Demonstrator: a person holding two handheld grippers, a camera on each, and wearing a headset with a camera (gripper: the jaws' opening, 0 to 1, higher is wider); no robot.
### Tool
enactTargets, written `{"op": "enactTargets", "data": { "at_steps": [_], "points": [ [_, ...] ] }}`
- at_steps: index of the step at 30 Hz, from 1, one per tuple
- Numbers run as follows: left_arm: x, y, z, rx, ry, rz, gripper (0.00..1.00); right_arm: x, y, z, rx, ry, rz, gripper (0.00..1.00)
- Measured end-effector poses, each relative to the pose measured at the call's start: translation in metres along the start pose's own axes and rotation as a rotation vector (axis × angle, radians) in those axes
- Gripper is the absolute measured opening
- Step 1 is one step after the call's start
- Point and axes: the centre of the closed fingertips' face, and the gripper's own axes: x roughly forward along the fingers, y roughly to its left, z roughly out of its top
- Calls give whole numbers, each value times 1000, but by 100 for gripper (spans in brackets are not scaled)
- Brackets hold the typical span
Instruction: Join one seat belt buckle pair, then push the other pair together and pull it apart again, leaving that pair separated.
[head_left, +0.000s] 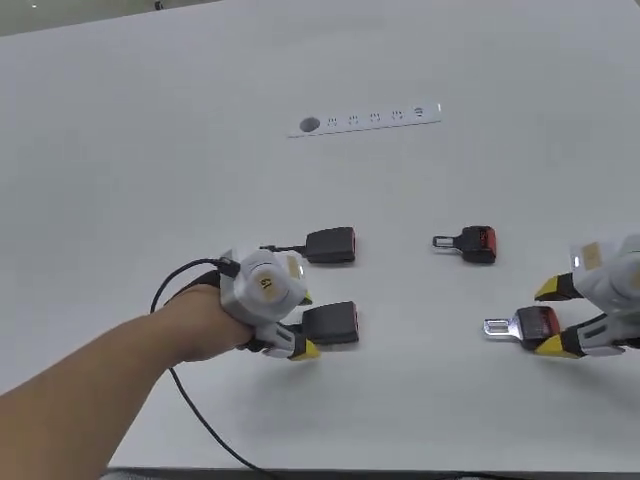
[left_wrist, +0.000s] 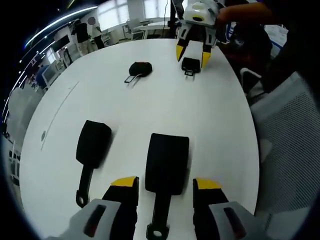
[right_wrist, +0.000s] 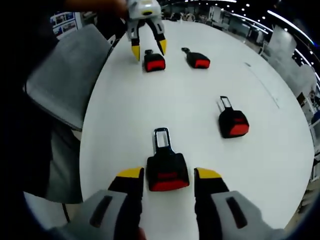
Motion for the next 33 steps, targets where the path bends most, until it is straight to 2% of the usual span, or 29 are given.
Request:
{"op": "enactTargets", "data": {
  "at_steps": [5,9,12,15,22,33],
  "points": [
    [3,0,5,31,5,-9,41,3,2,-1,-23,16,23,40],
    [8,-4,3,95,44,-34,35,6,5,-6,-15,34,49,38],
    [10,-3,3,103,52,-40,32,6,5,-12,-25,57,51,39],
    [10,-3,2,104,60,-50,32,6,3,-13,-33,53,44,37],
    [12,-6,2,224,100,-47,32,7,2,-14,-52,60,42,35],
    [12,-3,-1,192,101,-33,32,8,2,-14,-62,67,46,35]
  ]
}}
